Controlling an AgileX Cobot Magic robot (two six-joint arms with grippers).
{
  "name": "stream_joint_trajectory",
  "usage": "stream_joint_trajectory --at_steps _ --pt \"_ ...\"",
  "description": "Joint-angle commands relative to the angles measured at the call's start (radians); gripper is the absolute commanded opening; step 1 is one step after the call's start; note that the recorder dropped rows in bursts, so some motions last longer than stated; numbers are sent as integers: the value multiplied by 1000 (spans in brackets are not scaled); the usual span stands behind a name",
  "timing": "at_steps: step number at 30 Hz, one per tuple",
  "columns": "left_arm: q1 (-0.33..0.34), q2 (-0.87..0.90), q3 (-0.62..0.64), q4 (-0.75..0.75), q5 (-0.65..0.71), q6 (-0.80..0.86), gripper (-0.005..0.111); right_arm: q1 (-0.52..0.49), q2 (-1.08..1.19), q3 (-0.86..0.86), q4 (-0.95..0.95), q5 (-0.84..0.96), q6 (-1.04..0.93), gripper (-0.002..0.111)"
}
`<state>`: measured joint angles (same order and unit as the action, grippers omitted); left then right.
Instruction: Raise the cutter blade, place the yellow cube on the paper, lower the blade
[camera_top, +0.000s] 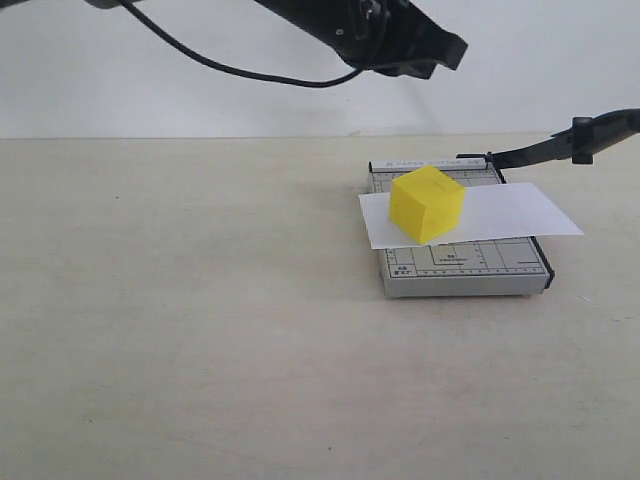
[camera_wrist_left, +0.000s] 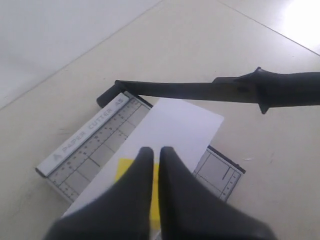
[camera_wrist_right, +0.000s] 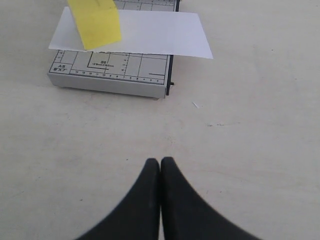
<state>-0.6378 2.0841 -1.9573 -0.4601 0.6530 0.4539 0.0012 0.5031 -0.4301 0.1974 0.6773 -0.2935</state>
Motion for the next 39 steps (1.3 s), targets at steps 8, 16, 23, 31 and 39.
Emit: stream_joint_trajectory --at_steps 8,16,23,31,39 --pt "80 -478 743 159 -647 -236 4 -3 -3 3 5 -12 7 0" --pt "419 -874 1143 142 -822 -126 4 -3 -3 3 14 -205 7 0" --pt "703 -1043 1298 195 -601 -53 4 -3 48 3 16 -560 5 0" --pt "793 -1333 1508 188 -653 -226 4 -3 330 -143 16 -531 3 0" --pt "789 -1821 1551 200 -536 -204 4 -3 484 -398 21 -320 3 2"
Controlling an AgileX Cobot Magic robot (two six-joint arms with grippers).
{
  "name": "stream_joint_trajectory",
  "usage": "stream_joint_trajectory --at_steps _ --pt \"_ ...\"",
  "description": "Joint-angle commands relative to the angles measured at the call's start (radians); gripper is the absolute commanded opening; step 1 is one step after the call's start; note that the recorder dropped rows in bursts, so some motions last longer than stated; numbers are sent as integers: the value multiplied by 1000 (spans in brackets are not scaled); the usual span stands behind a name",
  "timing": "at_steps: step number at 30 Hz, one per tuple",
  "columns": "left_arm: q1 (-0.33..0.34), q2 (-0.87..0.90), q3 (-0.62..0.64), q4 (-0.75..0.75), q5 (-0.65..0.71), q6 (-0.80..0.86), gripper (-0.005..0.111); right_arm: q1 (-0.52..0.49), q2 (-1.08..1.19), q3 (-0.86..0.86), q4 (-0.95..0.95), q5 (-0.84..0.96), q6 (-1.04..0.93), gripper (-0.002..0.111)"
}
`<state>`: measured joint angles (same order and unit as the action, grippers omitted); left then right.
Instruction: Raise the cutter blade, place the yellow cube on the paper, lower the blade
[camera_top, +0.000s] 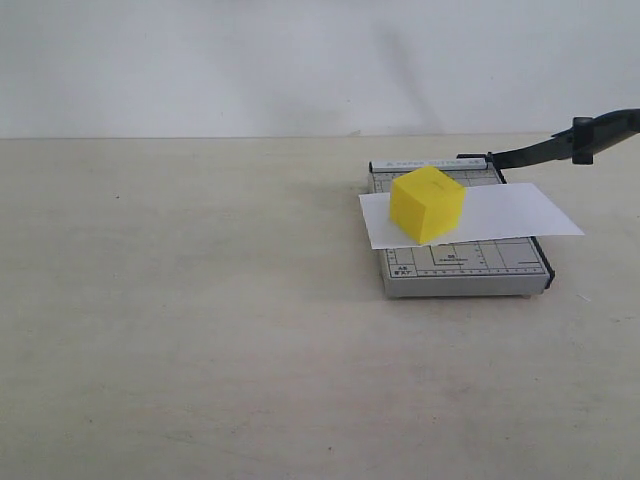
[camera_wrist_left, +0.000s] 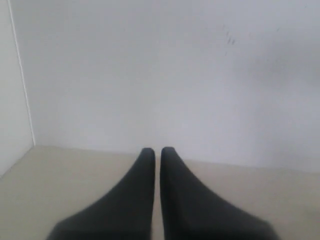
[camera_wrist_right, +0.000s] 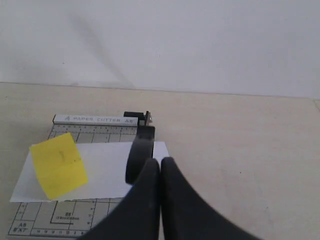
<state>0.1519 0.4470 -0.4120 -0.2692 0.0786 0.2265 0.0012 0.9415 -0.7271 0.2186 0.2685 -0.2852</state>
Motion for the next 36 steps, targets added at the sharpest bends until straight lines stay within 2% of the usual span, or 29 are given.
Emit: stream_joint_trajectory --at_steps 1,5,7,9,10,11,15,19,23,27,36 --pt "-1 -224 6 9 38 24 4 -3 64 -126 0 113 -5 5" --pt "-1 -351 20 9 87 24 4 -3 134 -201 2 154 -5 26" --pt "-1 -376 44 16 197 28 4 -3 173 -238 6 187 -1 37" --pt "-1 -380 83 16 355 28 4 -3 210 -269 6 215 11 42" --pt "-3 -380 113 16 416 25 4 -3 228 -284 6 226 18 42" --pt "-8 -380 139 19 413 25 4 -3 245 -297 6 235 22 42" --pt "-47 -382 214 19 276 27 4 -3 299 -332 6 258 25 42" --pt "-57 -382 265 13 283 -3 4 -3 352 -343 6 277 25 42" --pt "-57 -382 332 3 212 -5 4 -3 406 -343 4 279 25 42" --pt "-57 -382 362 -106 197 -185 4 -3 418 -343 12 279 49 42" --pt "-57 -382 363 -141 198 -190 4 -1 424 -343 19 325 67 42"
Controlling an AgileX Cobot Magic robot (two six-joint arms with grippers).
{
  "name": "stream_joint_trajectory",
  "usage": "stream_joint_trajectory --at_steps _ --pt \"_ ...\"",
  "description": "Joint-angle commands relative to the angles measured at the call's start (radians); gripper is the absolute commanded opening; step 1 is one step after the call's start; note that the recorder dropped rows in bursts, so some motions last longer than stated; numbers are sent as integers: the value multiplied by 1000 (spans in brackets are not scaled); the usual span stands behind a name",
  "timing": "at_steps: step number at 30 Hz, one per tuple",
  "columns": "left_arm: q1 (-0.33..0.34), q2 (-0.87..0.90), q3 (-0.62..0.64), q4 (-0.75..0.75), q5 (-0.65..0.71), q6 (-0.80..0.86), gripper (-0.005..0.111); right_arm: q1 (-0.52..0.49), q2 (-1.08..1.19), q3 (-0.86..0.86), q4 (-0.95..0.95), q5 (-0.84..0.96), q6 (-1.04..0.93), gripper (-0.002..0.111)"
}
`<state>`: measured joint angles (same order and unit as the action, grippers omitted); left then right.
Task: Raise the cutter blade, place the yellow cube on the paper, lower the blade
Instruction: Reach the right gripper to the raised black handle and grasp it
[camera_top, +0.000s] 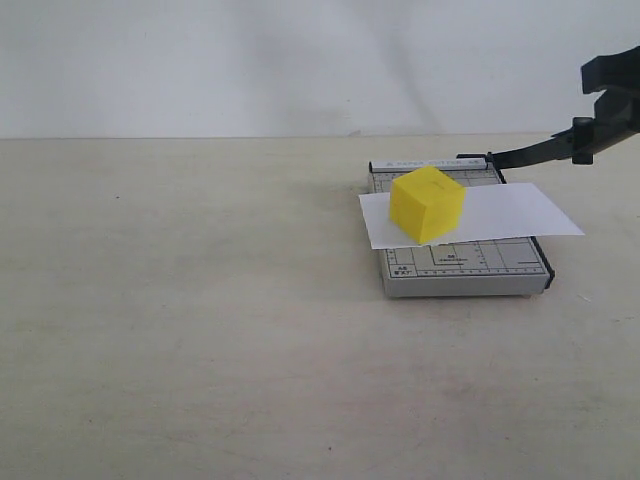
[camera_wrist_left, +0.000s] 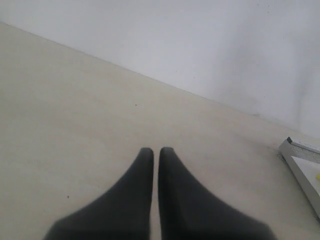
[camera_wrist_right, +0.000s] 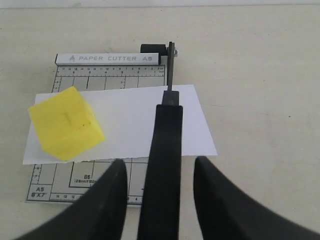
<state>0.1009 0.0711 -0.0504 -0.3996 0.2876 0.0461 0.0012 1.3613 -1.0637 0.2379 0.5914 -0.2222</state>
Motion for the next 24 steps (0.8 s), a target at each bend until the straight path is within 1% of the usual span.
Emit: stream_joint_trajectory --at_steps 1,3,4,5,7,8,16,19,24 --pt "-6 -6 2 -11 -11 -9 4 -1 12 -7 -1 9 4 42" --pt "-6 -6 2 -13 -11 -9 4 -1 32 -7 -1 35 4 39" --pt "-6 -6 2 -13 -11 -9 4 -1 37 -7 -1 43 4 29" --pt "-6 -6 2 -13 -11 -9 4 -1 37 -7 -1 46 4 22" --pt "-6 -6 2 -13 -11 -9 4 -1 37 -7 -1 46 4 4" --pt "-6 -6 2 -13 -11 -9 4 -1 37 -7 -1 44 4 0" --pt "-6 -6 2 -13 -5 -9 4 -1 37 -7 -1 50 4 0" --pt "-6 -6 2 -13 -5 -9 4 -1 37 -5 -1 86 4 0" --pt "-6 -6 2 -13 -5 -9 4 -1 37 62 15 57 4 0"
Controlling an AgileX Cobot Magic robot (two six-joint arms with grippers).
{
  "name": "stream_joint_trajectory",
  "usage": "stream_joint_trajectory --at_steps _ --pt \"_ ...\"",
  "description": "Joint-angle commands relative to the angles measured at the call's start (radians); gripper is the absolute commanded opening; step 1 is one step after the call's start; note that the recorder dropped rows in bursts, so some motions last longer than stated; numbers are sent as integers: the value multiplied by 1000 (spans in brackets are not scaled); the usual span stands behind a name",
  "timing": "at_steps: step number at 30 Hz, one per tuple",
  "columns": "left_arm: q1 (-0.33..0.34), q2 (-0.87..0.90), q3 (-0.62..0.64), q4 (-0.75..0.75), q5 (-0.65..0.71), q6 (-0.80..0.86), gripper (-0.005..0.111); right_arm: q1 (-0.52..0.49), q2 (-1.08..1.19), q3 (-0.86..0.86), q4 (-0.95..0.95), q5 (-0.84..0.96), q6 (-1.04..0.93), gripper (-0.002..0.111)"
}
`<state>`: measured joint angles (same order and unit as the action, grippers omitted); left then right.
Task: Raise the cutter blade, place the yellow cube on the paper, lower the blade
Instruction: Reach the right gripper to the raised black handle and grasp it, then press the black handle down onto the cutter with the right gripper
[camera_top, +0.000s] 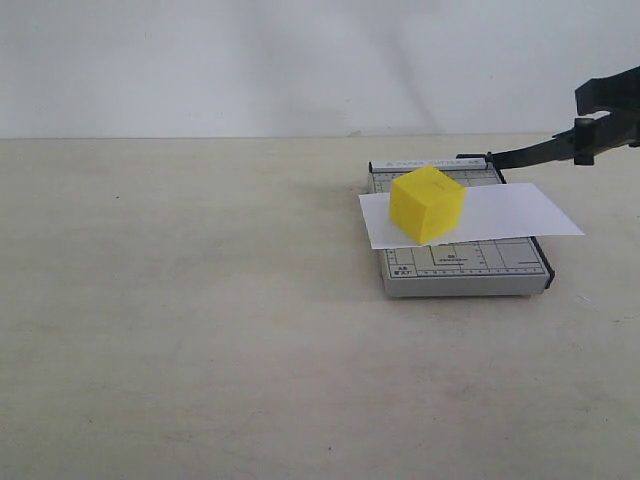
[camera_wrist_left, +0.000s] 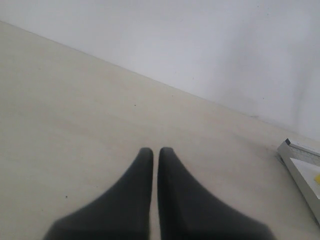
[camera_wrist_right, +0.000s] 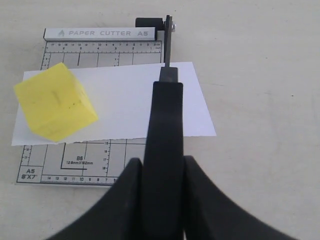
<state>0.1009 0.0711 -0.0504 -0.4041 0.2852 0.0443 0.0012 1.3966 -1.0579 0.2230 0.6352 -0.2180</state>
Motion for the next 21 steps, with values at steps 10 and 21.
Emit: stream_joint_trajectory --at_steps 10,21 --pt "-6 -6 2 -3 -3 -3 4 -1 1 300 59 -100 -5 0" --pt "-6 -6 2 -3 -3 -1 4 -1 11 461 138 -117 -109 0"
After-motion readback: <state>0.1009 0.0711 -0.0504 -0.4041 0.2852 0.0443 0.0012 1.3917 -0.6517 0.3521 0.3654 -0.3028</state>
